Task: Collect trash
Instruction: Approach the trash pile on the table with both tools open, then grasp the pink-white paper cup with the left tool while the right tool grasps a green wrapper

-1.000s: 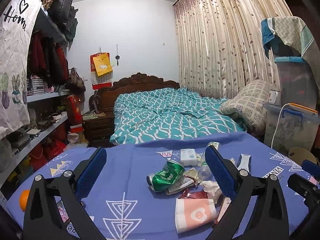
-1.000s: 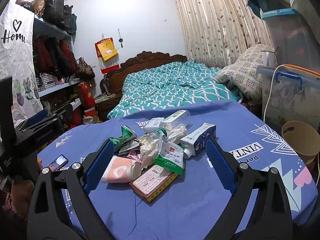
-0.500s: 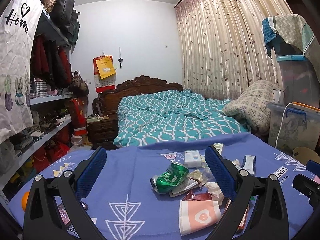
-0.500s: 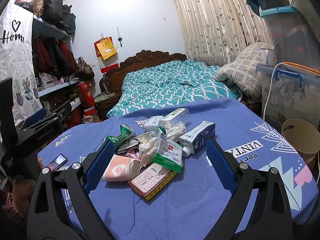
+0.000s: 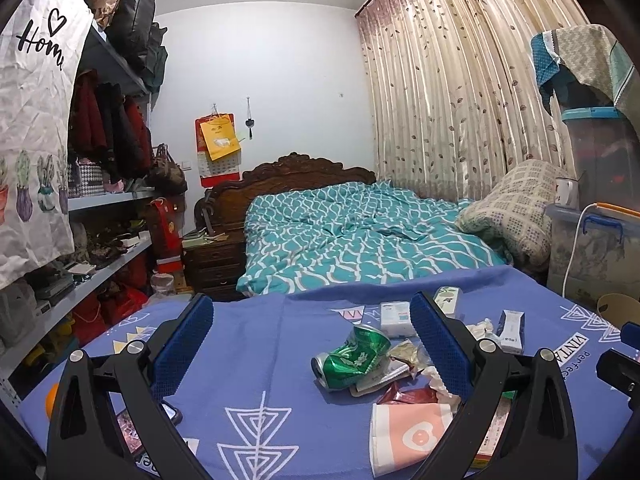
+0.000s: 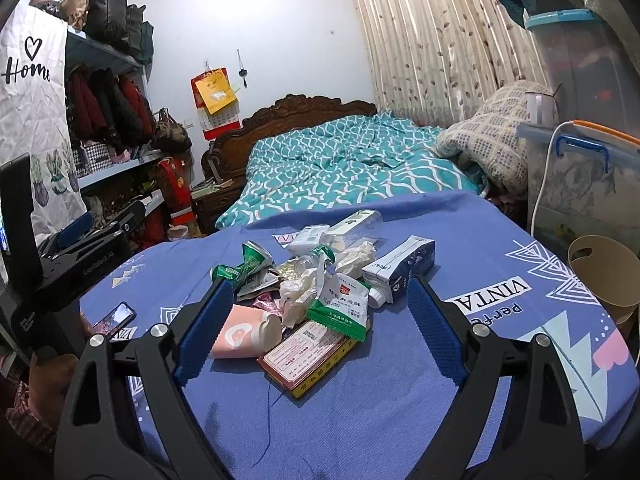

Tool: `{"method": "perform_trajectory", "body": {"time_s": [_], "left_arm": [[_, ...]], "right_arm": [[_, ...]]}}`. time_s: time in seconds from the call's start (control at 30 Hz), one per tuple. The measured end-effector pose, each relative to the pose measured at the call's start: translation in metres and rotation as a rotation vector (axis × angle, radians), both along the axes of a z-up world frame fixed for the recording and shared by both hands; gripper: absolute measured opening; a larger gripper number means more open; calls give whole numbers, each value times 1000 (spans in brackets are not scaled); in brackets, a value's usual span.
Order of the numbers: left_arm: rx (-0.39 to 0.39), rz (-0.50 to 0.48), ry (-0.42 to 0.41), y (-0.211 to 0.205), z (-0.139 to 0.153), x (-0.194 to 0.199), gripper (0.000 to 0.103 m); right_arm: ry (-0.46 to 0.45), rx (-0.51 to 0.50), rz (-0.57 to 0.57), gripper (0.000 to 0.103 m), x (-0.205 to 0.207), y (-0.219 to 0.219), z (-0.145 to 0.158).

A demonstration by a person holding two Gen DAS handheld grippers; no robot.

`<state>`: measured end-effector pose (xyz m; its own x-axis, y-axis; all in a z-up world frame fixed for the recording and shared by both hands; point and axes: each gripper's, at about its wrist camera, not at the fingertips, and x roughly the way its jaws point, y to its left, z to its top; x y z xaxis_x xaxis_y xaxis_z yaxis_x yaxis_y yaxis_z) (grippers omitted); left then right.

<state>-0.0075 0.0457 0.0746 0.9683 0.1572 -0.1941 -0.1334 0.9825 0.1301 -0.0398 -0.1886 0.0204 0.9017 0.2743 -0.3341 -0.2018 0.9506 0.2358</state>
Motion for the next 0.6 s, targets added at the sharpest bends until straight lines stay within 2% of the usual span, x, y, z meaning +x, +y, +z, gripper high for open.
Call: {"method": "perform_trajectory", "body": {"time_s": [0.43,0.5,0.6], "left_arm": [[8,22,-12,8,-9,4,94],[1,30,8,14,-12,8,94],[-56,34,63,32,-18,17,94]], "right_arm": [[37,-4,13,88,10,0,-4],[76,11,25,88,17,0,-10],[141,26,33,88,27,-2,-21]]}}
